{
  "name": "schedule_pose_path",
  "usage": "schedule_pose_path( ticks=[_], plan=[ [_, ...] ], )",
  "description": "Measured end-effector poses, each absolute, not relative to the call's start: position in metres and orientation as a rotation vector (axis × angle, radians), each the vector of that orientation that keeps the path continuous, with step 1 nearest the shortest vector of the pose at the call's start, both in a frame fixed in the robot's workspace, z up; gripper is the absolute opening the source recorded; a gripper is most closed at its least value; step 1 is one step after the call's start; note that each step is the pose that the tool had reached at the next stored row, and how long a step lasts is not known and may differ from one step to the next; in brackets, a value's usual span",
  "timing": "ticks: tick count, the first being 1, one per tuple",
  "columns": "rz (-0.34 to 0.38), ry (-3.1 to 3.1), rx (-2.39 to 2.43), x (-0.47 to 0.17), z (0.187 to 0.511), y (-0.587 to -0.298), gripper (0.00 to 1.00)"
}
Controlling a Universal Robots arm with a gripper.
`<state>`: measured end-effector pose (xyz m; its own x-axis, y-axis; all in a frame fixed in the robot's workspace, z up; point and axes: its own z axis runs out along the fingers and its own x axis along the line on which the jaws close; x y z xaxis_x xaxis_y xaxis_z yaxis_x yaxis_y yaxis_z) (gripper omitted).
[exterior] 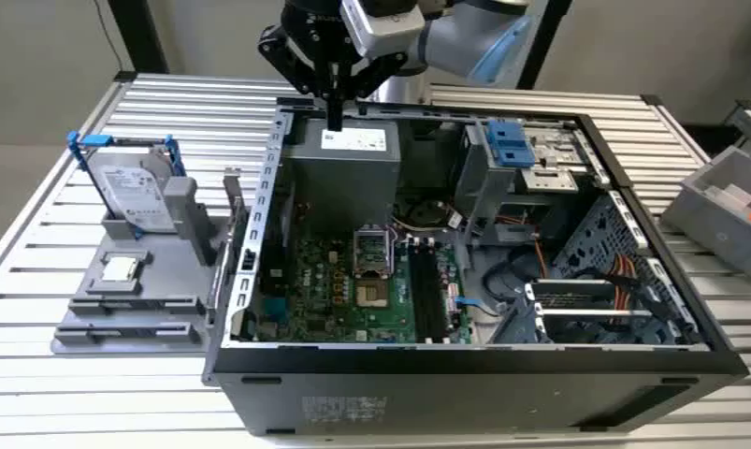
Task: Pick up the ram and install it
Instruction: 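Reach for the ram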
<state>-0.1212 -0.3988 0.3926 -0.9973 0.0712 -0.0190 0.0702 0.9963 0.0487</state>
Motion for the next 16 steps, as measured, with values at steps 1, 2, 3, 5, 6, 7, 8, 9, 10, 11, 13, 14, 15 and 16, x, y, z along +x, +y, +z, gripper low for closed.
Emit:
schedule_pose_path(
  ticks=[1, 2, 3, 5, 6, 7, 8, 9, 10, 11, 13, 14, 15, 16],
  plan=[
    [0.075, 3.118, 0.11, -0.1212, 0.3926, -0.3988, 0.0],
    [0.075, 3.118, 0.11, -0.1212, 0.3926, -0.3988, 0.0],
    [0.075, 3.118, 0.11, -0.1212, 0.3926, -0.3988, 0.0],
    [0.075, 3.118, 0.11, -0.1212, 0.3926, -0.3988, 0.0],
    [0.075, 3.118, 0.11, -0.1212, 0.3926, -0.3988, 0.0],
    [0.075, 3.118, 0.11, -0.1212, 0.3926, -0.3988, 0.0],
    [0.075, 3.118, 0.11, -0.1212, 0.3926, -0.3988, 0.0],
    [0.075, 3.118, 0.11, -0.1212, 0.3926, -0.3988, 0.0],
    [0.075, 3.118, 0.11, -0.1212, 0.3926, -0.3988, 0.0],
    [0.075, 3.118, 0.11, -0.1212, 0.3926, -0.3988, 0.0],
    [0.075, 3.118, 0.11, -0.1212, 0.3926, -0.3988, 0.0],
    [0.075, 3.118, 0.11, -0.1212, 0.3926, -0.3988, 0.0],
    [0.075, 3.118, 0.11, -0.1212, 0.3926, -0.3988, 0.0],
    [0.075, 3.118, 0.11, -0.1212, 0.3926, -0.3988, 0.0]
  ],
)
